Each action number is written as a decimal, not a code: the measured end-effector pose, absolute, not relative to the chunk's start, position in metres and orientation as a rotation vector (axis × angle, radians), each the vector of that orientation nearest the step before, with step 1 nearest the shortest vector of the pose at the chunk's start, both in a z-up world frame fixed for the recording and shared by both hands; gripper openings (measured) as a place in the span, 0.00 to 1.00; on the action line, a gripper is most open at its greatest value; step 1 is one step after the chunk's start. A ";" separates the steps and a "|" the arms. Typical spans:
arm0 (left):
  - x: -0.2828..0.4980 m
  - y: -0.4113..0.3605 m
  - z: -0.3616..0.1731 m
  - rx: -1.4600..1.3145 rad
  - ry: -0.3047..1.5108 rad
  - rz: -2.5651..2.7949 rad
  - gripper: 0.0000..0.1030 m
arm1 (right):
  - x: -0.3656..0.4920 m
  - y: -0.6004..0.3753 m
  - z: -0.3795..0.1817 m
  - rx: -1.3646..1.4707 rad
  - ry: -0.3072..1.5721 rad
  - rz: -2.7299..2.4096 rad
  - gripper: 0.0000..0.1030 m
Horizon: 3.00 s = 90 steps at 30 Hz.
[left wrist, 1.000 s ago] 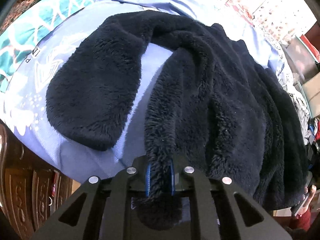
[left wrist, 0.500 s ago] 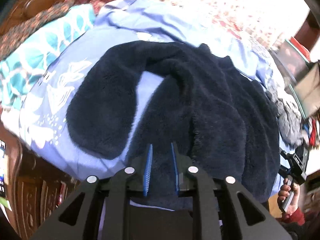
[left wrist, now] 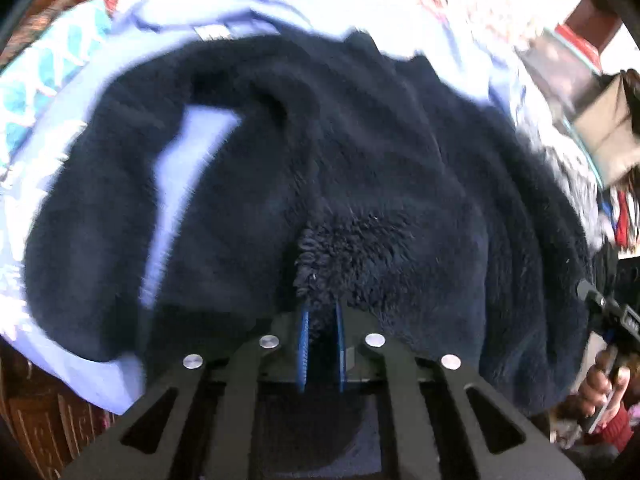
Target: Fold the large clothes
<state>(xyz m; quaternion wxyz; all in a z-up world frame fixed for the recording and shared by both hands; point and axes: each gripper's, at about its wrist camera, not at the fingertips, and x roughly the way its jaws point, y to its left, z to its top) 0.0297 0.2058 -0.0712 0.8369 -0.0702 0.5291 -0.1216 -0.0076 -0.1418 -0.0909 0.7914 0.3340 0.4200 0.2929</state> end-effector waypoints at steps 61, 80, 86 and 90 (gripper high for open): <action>0.022 0.218 -0.013 -0.196 1.079 -0.243 0.34 | -0.025 -0.406 -0.089 1.441 0.556 -0.126 0.59; 0.043 0.218 -0.008 -0.212 1.083 -0.239 0.34 | -0.040 -0.398 -0.090 1.442 0.508 -0.328 0.12; 0.050 0.185 -0.012 -0.200 1.071 -0.345 0.34 | 0.010 -0.388 0.079 0.814 0.441 -0.264 0.12; 0.044 0.193 -0.019 -0.226 1.065 -0.343 0.34 | 0.083 -0.342 0.184 0.359 0.383 -0.266 0.12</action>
